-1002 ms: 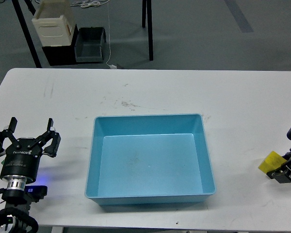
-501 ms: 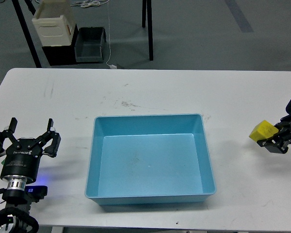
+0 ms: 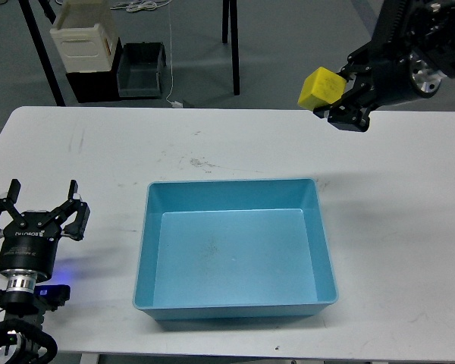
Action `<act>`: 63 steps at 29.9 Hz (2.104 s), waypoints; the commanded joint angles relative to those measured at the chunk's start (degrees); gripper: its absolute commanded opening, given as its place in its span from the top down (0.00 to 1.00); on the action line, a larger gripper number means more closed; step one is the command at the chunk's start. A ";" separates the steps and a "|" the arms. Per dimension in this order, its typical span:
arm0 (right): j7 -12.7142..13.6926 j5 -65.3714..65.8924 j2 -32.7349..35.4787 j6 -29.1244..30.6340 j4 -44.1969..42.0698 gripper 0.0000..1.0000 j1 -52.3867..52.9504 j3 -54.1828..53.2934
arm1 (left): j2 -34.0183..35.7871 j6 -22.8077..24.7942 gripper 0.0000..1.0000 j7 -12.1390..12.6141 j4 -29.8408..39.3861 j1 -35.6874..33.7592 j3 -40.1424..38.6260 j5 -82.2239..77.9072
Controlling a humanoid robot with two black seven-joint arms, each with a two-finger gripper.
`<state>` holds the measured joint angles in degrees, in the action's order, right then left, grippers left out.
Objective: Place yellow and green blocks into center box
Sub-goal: 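Lift the yellow cube with the right gripper and carry it over the box, then lower the yellow cube into the box and open the right gripper, then withdraw the right gripper up and away from the box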
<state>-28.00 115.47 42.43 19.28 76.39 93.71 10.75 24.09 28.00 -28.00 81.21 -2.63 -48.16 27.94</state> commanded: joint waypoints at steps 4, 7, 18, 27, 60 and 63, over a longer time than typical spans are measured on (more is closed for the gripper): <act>0.00 -1.56 -12.53 0.23 -0.19 1.00 5.16 6.73 | 0.08 0.00 0.00 0.00 0.00 -0.45 -0.27 0.10; 0.00 -2.18 -18.59 0.23 -0.36 1.00 6.13 9.63 | 0.08 0.00 0.00 0.00 -0.08 -0.45 -0.27 0.10; 0.00 -2.71 -39.17 0.41 -8.62 0.98 3.68 18.34 | 0.17 0.00 0.00 0.00 -0.17 -0.45 -1.06 0.18; 0.00 -2.62 -42.43 0.41 -13.29 0.86 -0.02 22.30 | 0.08 0.00 0.00 0.00 -0.79 -0.36 -1.50 0.27; 0.00 -23.61 -37.95 -1.43 -19.33 0.02 1.83 8.79 | 7.98 0.00 0.00 0.00 -4.56 -5.46 -2.38 -0.26; 0.00 -24.94 -38.12 -1.44 -24.08 0.02 0.16 2.46 | 10.97 0.00 0.00 0.00 -6.49 -6.95 -2.12 -0.26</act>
<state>-27.99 92.22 4.30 18.00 56.29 95.35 18.82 32.24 28.00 -28.00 76.56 -8.10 -50.50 27.68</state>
